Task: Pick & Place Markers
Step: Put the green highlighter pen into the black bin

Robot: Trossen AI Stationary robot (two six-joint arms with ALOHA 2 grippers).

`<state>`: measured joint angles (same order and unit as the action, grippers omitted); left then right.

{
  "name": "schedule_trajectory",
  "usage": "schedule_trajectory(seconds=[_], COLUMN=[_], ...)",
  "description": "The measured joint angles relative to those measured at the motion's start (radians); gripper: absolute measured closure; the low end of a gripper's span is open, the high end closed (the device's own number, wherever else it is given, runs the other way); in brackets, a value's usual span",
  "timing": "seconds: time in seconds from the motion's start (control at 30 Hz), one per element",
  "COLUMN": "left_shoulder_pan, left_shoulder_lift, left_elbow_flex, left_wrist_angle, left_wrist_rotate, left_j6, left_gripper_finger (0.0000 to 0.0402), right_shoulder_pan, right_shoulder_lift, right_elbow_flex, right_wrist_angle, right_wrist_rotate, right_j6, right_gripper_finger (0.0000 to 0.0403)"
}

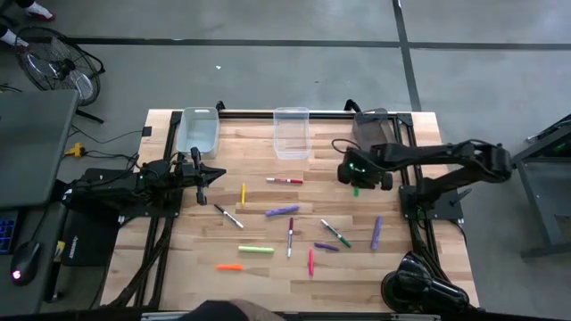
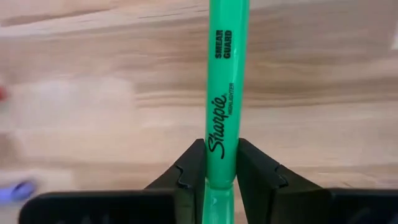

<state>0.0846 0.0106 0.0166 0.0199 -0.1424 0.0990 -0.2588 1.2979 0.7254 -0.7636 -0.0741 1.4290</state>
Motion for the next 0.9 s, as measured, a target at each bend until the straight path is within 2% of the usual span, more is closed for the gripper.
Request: schedule_trajectory(seconds=[0.53, 0.9], left_shoulder_pan=[0.0, 0.0], left_shoulder_lift=[0.0, 0.0], left_elbow_flex=[0.0, 0.0], left_wrist_angle=[0.0, 0.0], left_wrist_rotate=[0.0, 0.0], left_j6=[0.0, 0.0], left_gripper_finger=[0.04, 0.04], right_shoulder_pan=[-0.101, -0.135], right_shoulder_lift=[-0.258, -0.307], right_elbow_flex=[0.001, 0.001], right_wrist_angle=[0.165, 0.329], right_wrist_rotate=[0.082, 0.362], right_j6=[-0.433, -0.751], right_gripper_finger=[0.0337, 0.0335])
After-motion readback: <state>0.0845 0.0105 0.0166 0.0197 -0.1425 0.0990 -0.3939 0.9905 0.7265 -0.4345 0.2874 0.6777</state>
